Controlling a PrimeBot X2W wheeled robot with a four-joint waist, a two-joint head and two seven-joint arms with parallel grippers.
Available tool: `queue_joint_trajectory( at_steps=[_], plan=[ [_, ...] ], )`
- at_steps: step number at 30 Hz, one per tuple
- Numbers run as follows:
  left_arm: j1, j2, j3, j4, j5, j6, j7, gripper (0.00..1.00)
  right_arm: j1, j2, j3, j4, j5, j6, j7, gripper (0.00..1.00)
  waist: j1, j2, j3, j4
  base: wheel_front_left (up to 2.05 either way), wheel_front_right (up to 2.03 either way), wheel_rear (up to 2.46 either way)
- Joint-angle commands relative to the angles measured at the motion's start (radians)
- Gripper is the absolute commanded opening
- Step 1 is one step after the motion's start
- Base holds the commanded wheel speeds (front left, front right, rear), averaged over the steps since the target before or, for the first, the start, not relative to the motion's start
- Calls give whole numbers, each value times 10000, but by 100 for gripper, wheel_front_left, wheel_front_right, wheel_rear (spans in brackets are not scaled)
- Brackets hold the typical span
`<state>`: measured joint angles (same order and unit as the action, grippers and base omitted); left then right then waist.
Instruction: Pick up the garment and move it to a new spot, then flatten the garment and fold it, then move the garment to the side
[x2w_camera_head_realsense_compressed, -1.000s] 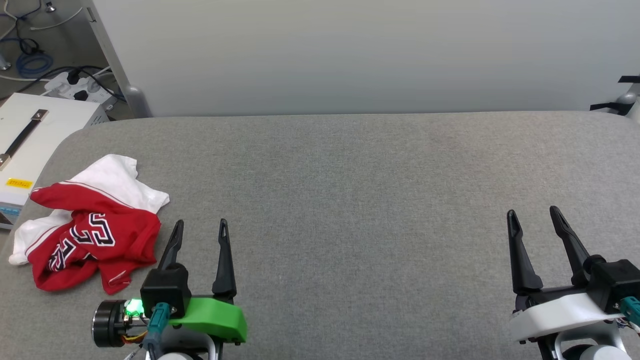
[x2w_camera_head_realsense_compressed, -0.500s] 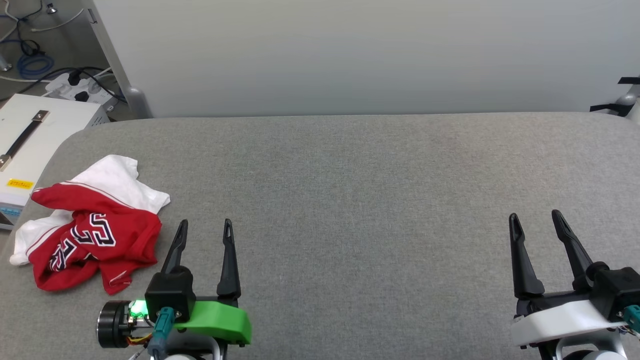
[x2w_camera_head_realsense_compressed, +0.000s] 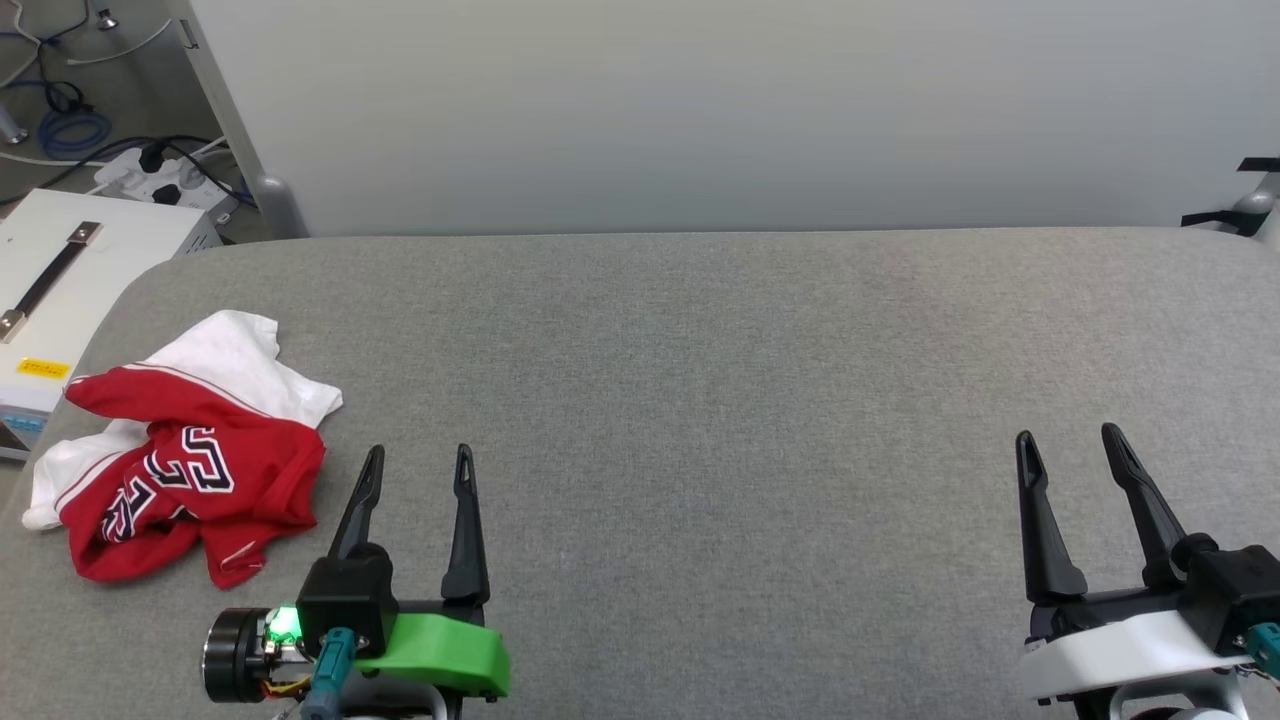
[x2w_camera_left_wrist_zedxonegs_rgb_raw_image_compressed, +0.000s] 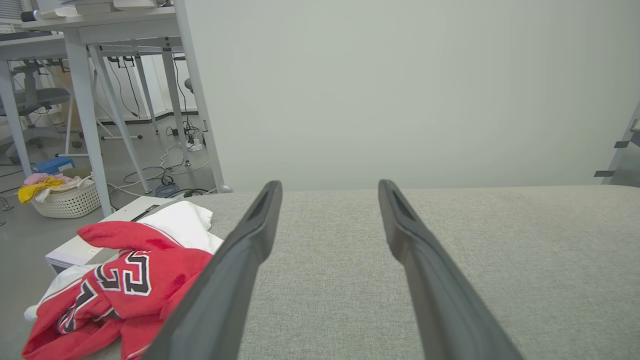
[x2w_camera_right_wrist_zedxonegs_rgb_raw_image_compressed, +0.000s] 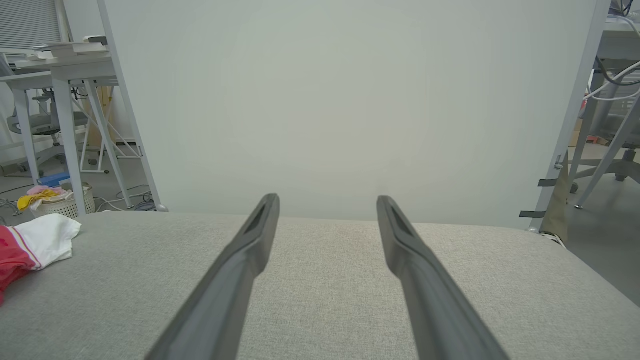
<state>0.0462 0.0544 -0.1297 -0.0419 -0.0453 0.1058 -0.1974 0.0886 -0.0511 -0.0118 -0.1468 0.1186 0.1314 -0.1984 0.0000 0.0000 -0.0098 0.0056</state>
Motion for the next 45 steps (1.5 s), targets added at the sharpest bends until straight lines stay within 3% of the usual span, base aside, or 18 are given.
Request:
queue_joint_trajectory(
  at_steps=[1,45],
  plan=[
    [112,-33,-44,-5,-82,83,-117,100,182,7,-3,-71,122,-6,-115,100,0,0,11,0,0,0,0],
    [262,-42,-307,198,-193,329,-644,100,484,9,-63,223,590,-7,-634,100,0,0,11,49,0,0,0]
  ],
)
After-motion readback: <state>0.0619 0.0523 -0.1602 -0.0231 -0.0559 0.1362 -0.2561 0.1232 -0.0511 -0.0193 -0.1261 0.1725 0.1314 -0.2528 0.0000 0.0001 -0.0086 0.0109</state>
